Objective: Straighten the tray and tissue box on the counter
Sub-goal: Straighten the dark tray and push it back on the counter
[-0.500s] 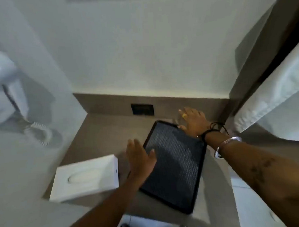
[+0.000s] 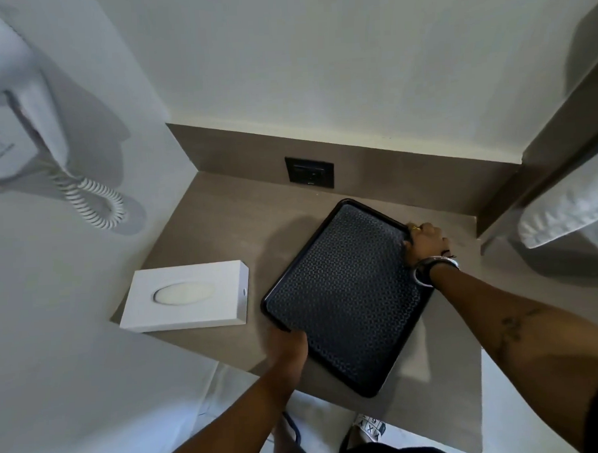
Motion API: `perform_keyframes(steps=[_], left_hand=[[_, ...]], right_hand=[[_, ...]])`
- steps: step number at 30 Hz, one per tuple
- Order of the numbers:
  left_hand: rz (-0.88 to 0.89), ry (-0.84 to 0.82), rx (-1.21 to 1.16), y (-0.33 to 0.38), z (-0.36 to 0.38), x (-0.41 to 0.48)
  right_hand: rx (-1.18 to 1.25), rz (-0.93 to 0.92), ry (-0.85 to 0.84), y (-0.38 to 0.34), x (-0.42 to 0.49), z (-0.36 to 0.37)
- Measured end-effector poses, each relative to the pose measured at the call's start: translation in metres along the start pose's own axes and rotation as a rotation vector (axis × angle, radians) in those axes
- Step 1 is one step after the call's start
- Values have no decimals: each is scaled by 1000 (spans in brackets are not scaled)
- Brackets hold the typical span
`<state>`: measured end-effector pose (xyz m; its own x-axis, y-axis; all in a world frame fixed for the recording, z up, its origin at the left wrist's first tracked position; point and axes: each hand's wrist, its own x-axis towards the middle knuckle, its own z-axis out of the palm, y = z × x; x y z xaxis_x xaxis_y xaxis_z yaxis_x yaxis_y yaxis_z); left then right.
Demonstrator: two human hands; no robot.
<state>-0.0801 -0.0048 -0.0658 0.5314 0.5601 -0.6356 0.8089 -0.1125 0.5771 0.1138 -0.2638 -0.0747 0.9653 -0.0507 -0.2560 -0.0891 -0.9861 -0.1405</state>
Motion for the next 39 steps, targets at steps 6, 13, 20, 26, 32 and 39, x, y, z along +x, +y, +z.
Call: perform_keyframes(steps=[6, 13, 20, 26, 32, 39], left_hand=[[247, 33, 9, 31, -8, 22], [456, -85, 160, 97, -31, 70], [534, -203, 286, 125, -36, 104], [540, -260, 305, 120, -33, 123], [585, -244, 337, 113, -33, 128], [590, -193, 405, 106, -30, 128]], right_hand=[[228, 225, 12, 29, -14, -4], [692, 527, 169, 28, -99, 9], [769, 711, 220, -1, -149, 36], [788, 764, 226, -10, -161, 54], [753, 749, 208, -13, -167, 61], [754, 696, 179, -9, -170, 55]])
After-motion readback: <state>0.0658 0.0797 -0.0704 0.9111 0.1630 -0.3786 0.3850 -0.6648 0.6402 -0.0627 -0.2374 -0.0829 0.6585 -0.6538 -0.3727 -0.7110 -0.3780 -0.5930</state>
